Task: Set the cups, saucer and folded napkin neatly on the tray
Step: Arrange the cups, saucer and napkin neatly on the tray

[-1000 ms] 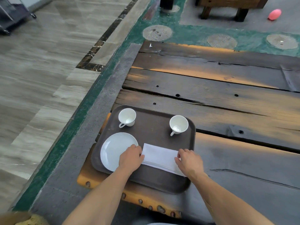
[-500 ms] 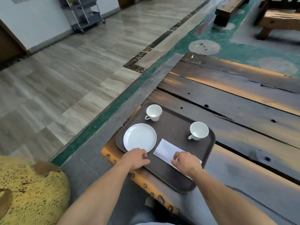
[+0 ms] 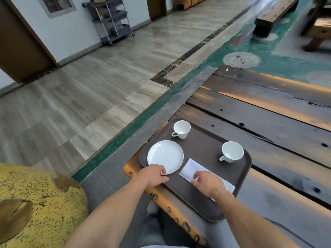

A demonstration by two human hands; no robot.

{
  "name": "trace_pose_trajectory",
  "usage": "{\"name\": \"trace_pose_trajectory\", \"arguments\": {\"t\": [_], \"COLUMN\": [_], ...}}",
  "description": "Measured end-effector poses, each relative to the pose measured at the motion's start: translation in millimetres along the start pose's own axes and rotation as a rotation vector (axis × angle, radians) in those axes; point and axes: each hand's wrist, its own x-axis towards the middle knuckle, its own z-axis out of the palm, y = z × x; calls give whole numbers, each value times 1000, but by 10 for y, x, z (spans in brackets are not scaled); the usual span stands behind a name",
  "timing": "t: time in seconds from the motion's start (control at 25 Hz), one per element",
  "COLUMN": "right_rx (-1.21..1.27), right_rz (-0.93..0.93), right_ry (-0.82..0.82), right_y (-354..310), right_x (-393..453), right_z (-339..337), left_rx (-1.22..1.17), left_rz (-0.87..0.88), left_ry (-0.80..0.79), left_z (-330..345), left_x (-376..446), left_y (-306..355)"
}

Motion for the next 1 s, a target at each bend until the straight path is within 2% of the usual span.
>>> {"name": "trace_pose_trajectory", "arguments": {"t": [0.36, 0.68, 1.0], "right_rx": [71, 142, 227], "right_rz": [186, 361, 478], "right_ry": [64, 115, 139], "right_y": [-85, -500, -845], "right_x": [279, 658, 846], "right_z": [-28, -47, 2], "left_rx": [96, 206, 266], "left_rz": [156, 342, 439], "left_ry": [-85, -165, -235], "left_z": [-332, -769, -1022], "left_x": [623, 1308, 1751], "left_y": [-70, -388, -543]}}
